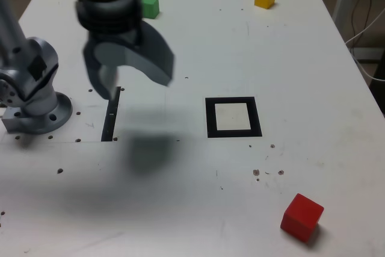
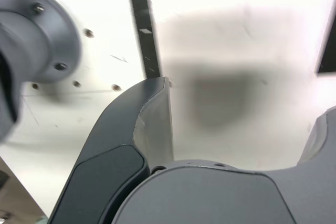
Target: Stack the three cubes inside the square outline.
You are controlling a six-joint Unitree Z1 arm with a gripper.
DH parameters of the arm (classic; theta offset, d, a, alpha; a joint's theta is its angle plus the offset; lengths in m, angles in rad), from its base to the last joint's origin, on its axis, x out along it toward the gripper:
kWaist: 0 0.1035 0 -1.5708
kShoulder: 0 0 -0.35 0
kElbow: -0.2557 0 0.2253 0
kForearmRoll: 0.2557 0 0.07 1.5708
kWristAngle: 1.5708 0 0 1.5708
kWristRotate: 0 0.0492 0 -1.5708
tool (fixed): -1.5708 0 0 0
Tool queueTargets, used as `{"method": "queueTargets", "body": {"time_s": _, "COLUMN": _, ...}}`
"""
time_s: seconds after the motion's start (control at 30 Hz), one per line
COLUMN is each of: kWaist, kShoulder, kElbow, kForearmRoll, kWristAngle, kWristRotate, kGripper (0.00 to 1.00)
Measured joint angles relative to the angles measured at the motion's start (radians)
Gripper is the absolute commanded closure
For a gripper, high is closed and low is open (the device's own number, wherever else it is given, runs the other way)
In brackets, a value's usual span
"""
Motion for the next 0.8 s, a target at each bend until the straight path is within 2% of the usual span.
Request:
{"method": "queueTargets", "body": {"time_s": 0.1, "kWaist": -0.025, "kShoulder": 0.067, "kElbow": -0.091, "kForearmRoll": 0.014, "kWristAngle": 0.011, "kWristRotate": -0.001, "kGripper": 0.07}}
{"method": "queueTargets", "body": {"time_s": 0.23, "kWaist": -0.040, "kShoulder": 0.081, "kElbow": -0.203, "kForearmRoll": 0.020, "kWristAngle": 0.025, "kWristRotate": -0.012, "kGripper": 0.07}}
{"method": "queueTargets", "body": {"time_s": 0.4, "kWaist": -0.081, "kShoulder": 0.145, "kElbow": -0.282, "kForearmRoll": 0.048, "kWristAngle": 0.023, "kWristRotate": -0.027, "kGripper": 0.07}}
{"method": "queueTargets", "body": {"time_s": 0.63, "kWaist": -0.171, "kShoulder": 0.268, "kElbow": -0.492, "kForearmRoll": 0.138, "kWristAngle": 0.021, "kWristRotate": -0.044, "kGripper": 0.07}}
{"method": "queueTargets", "body": {"time_s": 0.8, "kWaist": -0.228, "kShoulder": 0.396, "kElbow": -0.651, "kForearmRoll": 0.213, "kWristAngle": 0.020, "kWristRotate": -0.049, "kGripper": 0.07}}
